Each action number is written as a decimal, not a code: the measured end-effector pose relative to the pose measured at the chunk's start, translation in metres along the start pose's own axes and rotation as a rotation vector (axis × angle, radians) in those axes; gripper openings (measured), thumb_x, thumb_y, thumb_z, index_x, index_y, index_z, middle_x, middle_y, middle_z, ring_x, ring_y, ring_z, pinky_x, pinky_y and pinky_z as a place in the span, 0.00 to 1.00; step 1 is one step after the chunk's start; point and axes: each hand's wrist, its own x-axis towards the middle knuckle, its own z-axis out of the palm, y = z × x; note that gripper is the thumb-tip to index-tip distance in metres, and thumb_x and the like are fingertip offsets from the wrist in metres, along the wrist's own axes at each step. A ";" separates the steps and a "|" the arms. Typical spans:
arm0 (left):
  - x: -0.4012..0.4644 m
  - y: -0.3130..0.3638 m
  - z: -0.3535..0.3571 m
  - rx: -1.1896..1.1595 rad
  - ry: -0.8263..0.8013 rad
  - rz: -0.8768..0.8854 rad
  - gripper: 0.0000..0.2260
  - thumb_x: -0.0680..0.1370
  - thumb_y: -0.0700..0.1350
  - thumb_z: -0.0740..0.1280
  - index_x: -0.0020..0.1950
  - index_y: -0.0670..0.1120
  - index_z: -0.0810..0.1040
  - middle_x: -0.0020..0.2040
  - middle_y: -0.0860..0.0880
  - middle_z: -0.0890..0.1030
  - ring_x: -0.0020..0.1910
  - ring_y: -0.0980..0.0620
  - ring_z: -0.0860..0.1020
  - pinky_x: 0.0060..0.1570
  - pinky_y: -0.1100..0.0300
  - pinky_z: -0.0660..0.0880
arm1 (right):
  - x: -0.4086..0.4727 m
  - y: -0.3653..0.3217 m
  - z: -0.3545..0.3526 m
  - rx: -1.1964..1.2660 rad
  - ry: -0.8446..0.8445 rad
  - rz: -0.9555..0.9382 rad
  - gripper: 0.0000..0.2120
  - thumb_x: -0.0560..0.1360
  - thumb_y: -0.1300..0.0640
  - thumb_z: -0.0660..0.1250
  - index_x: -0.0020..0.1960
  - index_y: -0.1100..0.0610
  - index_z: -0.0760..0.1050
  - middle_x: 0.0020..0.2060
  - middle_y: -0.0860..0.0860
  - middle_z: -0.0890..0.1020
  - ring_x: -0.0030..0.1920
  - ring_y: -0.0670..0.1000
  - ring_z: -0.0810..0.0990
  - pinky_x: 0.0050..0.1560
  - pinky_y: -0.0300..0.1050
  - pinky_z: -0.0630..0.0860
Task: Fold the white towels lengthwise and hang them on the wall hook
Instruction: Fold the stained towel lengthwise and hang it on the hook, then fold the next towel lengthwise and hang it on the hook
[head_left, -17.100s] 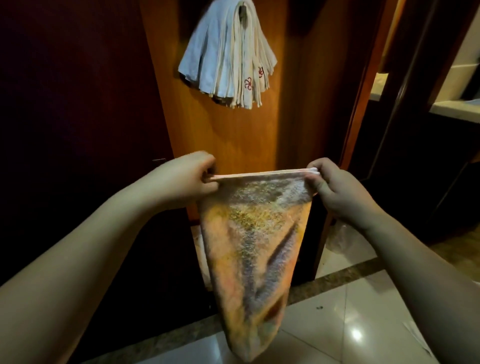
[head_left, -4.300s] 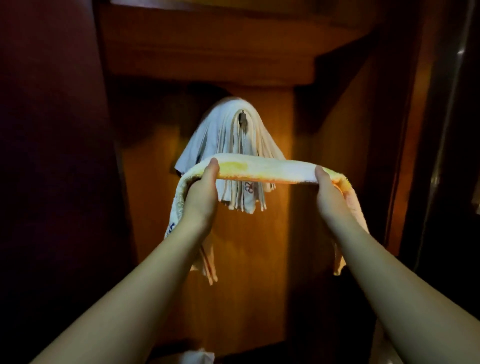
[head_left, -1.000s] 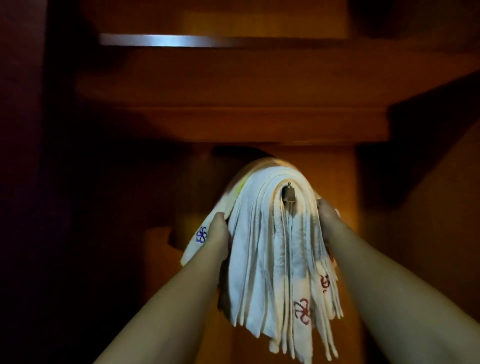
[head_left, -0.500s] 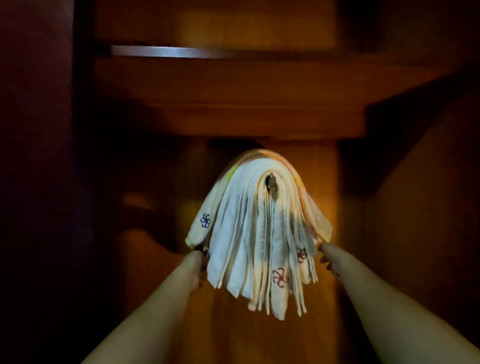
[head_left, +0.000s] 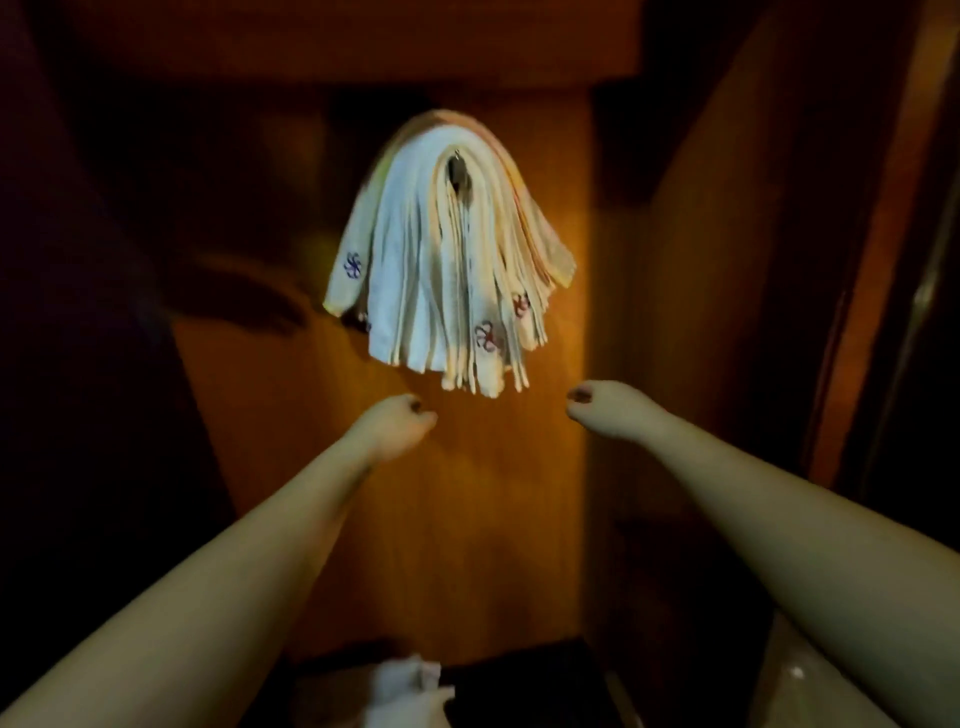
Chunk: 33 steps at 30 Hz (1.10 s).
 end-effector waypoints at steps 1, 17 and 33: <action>-0.011 0.002 0.009 0.055 -0.041 0.048 0.22 0.82 0.53 0.63 0.74 0.46 0.71 0.67 0.45 0.77 0.52 0.50 0.79 0.46 0.59 0.74 | -0.018 0.007 0.008 -0.034 -0.026 -0.014 0.23 0.80 0.47 0.61 0.72 0.53 0.72 0.69 0.53 0.76 0.66 0.54 0.75 0.64 0.48 0.74; -0.193 -0.030 0.249 0.250 -0.754 0.454 0.24 0.83 0.55 0.61 0.77 0.47 0.66 0.76 0.46 0.66 0.71 0.46 0.69 0.63 0.56 0.68 | -0.329 0.175 0.178 0.004 -0.254 0.449 0.29 0.80 0.41 0.62 0.76 0.53 0.66 0.73 0.53 0.71 0.71 0.54 0.69 0.70 0.48 0.67; -0.298 0.159 0.513 0.556 -1.061 0.822 0.22 0.82 0.55 0.61 0.73 0.47 0.71 0.72 0.49 0.70 0.69 0.45 0.72 0.65 0.52 0.70 | -0.497 0.436 0.181 0.080 -0.363 0.879 0.29 0.79 0.39 0.61 0.76 0.51 0.65 0.75 0.49 0.68 0.73 0.52 0.67 0.72 0.48 0.63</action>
